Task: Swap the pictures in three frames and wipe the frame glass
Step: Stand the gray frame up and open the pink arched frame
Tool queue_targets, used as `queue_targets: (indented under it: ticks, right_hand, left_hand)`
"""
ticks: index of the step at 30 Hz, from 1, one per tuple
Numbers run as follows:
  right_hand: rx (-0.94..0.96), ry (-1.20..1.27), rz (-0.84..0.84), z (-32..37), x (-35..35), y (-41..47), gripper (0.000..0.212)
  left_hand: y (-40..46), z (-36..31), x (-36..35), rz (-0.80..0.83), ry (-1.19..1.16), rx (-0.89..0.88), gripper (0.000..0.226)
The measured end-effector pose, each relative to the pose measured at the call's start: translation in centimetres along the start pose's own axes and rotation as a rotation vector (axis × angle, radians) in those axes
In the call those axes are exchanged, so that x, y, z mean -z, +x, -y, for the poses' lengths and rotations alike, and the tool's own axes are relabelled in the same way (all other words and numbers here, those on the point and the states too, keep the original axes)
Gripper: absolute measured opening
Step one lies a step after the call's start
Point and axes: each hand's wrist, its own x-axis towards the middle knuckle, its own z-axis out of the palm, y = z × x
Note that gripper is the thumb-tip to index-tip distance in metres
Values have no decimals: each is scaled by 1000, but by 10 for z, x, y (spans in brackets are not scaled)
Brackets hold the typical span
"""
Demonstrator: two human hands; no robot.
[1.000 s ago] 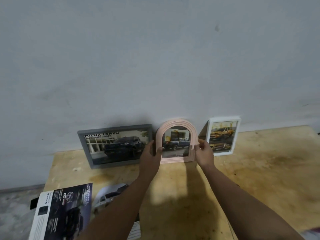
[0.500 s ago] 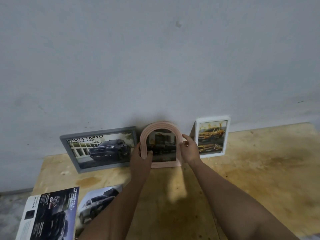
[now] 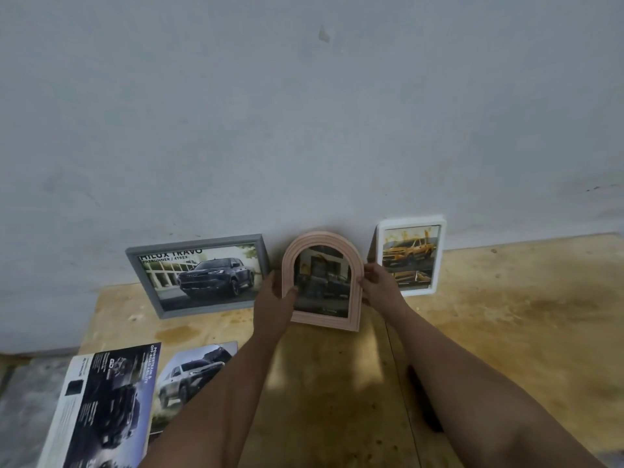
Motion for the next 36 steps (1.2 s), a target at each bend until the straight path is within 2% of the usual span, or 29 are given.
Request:
queue_targets:
  ticks: [5, 9, 13, 17, 21, 25, 31, 33, 36]
  right_hand:
    - [-97, 239, 80, -6, 30, -37, 22]
    - [-158, 339, 100, -13, 49, -62, 21]
    - [-174, 337, 106, -21, 55, -76, 24]
    - [-176, 301, 50, -27, 52, -74, 29]
    - [-191, 334, 61, -29, 49, -76, 40]
    - [-244, 230, 1, -38, 42, -82, 38]
    - [-296, -89, 19, -81, 44, -99, 23]
    - [-316, -151, 73, -99, 46, -104, 33]
    - [-284, -235, 139, -121, 44, -113, 42]
  left_hand:
    - [-23, -1, 0, 62, 1, 57, 74]
    - [-51, 11, 3, 210, -73, 15, 32]
    - [-71, 15, 10, 206, -48, -31, 16]
    - [-90, 5, 15, 128, 76, -150, 4]
    - [-111, 4, 15, 44, 285, -350, 8]
    - [-132, 30, 10, -1, 573, -602, 33]
    - [-168, 82, 1, 93, 787, -722, 41]
    - [-177, 101, -6, 129, 904, -755, 39]
    - [-187, 131, -19, 156, 991, -688, 43]
